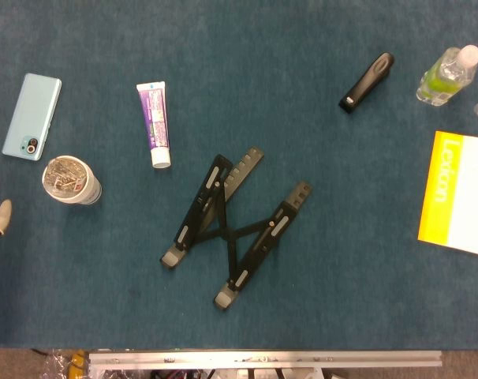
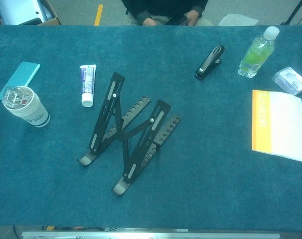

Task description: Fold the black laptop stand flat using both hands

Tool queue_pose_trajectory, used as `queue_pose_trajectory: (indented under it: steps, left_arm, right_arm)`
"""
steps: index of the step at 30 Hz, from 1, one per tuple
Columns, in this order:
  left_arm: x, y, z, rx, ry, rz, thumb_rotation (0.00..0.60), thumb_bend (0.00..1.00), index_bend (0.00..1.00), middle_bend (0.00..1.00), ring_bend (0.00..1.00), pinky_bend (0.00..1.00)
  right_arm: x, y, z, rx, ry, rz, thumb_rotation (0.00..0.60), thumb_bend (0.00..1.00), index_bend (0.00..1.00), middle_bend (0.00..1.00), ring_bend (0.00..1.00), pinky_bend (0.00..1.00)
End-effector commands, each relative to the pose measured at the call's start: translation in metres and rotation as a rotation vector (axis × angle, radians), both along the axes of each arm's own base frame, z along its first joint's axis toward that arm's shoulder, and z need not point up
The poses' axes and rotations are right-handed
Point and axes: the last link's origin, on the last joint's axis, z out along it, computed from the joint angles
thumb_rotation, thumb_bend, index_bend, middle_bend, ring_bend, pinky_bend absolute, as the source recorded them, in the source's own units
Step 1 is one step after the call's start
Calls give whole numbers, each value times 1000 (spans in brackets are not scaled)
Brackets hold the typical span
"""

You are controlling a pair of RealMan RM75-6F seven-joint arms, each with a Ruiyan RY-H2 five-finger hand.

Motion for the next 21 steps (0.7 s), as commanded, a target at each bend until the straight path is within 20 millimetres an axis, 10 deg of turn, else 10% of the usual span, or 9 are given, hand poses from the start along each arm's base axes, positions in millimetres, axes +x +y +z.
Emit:
queue_pose_trajectory:
  steps: [1,21]
  left_arm:
    - [0,1,-2,-7,2,0,403,358,192,148,120,88]
    - [4,4,8,12,-13,-29,402,358,192,148,120,88]
  right_arm:
    - [0,0,0,0,-2,2,600,162,117,210,147,233]
    - [43,-17,-19,248,-320,99,600,156,98,196,134,233]
